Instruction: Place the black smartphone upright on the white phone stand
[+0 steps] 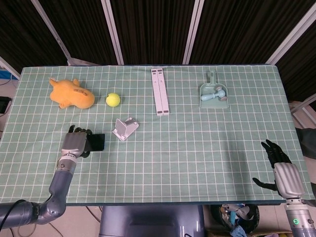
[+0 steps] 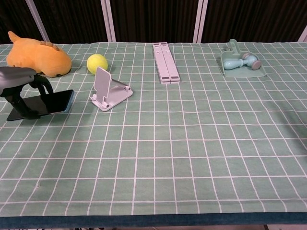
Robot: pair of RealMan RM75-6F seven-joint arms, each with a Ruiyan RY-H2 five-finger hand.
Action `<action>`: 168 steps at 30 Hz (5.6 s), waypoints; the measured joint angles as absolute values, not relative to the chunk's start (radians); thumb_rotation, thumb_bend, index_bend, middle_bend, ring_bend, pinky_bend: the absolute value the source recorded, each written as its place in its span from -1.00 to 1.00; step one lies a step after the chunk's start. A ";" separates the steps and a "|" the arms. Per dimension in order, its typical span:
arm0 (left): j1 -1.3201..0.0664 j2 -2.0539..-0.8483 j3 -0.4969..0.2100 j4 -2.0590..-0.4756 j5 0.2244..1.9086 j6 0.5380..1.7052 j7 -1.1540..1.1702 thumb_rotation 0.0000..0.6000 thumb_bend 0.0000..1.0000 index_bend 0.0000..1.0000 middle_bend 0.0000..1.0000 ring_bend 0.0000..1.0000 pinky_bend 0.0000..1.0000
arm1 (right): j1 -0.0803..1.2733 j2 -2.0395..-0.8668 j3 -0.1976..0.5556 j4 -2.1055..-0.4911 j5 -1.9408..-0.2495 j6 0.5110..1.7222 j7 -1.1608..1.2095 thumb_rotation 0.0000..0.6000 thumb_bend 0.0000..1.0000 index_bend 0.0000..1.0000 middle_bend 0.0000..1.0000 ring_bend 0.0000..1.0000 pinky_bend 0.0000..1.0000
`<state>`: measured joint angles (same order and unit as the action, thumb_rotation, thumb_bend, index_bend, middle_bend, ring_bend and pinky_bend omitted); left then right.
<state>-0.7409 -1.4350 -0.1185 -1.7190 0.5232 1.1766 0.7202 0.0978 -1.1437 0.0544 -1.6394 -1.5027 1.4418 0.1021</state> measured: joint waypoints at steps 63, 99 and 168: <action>-0.723 -1.957 -0.627 -1.605 0.524 1.453 0.201 1.00 -0.11 0.03 0.17 -0.74 -0.82 | 0.101 -1.129 0.055 -1.655 -1.488 1.420 0.144 1.00 -0.77 -1.00 -1.00 -1.00 -0.63; -0.696 -2.009 -0.615 -1.489 0.578 1.355 0.147 1.00 -0.13 0.01 0.17 -0.74 -0.77 | 0.102 -1.120 0.056 -1.670 -1.473 1.404 0.162 1.00 -0.77 -1.00 -1.00 -1.00 -0.63; -0.540 -1.753 -0.430 -1.705 0.865 1.325 0.179 1.00 -0.49 -1.00 -0.92 -1.00 -1.00 | 0.100 -1.122 0.058 -1.666 -1.470 1.409 0.124 1.00 -0.77 -1.00 -1.00 -1.00 -0.63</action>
